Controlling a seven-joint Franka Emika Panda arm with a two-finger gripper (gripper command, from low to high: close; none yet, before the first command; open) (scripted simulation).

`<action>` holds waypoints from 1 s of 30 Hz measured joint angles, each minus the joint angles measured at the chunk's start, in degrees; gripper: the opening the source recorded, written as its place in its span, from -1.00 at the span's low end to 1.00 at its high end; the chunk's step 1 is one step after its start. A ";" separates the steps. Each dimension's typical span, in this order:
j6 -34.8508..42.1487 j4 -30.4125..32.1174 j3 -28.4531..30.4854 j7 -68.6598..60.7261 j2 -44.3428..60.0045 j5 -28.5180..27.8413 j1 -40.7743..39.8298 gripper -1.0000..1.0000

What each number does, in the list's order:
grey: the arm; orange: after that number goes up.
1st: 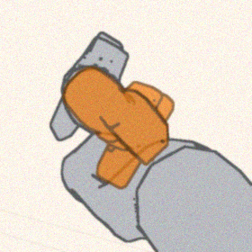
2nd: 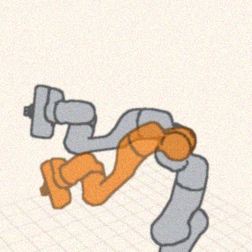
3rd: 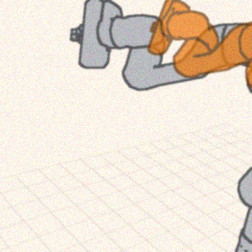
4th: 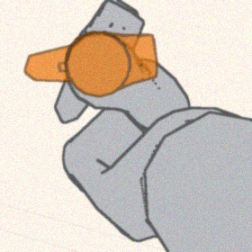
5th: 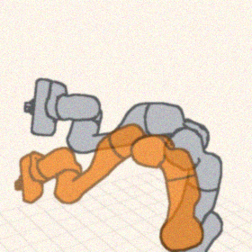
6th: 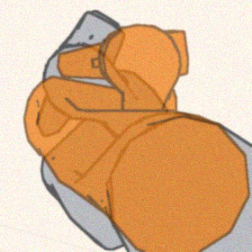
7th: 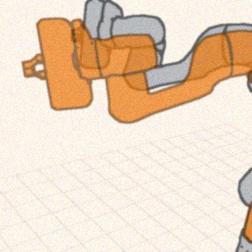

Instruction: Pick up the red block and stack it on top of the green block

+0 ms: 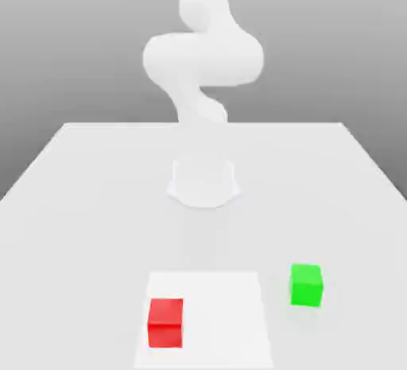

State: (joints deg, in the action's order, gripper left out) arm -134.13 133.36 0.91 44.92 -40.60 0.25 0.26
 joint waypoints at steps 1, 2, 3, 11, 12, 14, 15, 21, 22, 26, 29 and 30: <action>-1.01 0.68 0.38 -0.41 2.26 0.12 0.10 0.00; -1.97 1.33 0.80 -0.74 4.42 0.17 0.25 0.00; -2.93 1.97 1.17 -1.13 6.55 0.29 0.36 0.00; -10.43 7.00 3.61 -4.34 23.21 1.48 0.67 0.00; -11.36 7.62 3.84 -4.75 25.29 1.63 0.65 0.00; -13.22 8.87 4.33 -5.53 29.45 1.90 0.62 0.00; -14.16 9.50 4.49 -5.92 31.53 2.04 0.53 0.00; -19.76 13.26 5.19 -7.83 43.96 2.24 -0.58 0.00; -20.70 13.89 5.28 -8.03 46.02 2.11 -0.75 0.00; -26.74 13.74 4.34 -9.37 54.31 3.43 -1.60 0.00; -31.22 12.98 3.10 -10.39 59.68 4.80 -2.55 -1.00; -31.22 12.98 3.10 -10.39 59.68 4.80 -2.55 -1.00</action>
State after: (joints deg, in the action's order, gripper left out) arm -165.35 146.34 4.01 34.53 19.08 5.06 -2.29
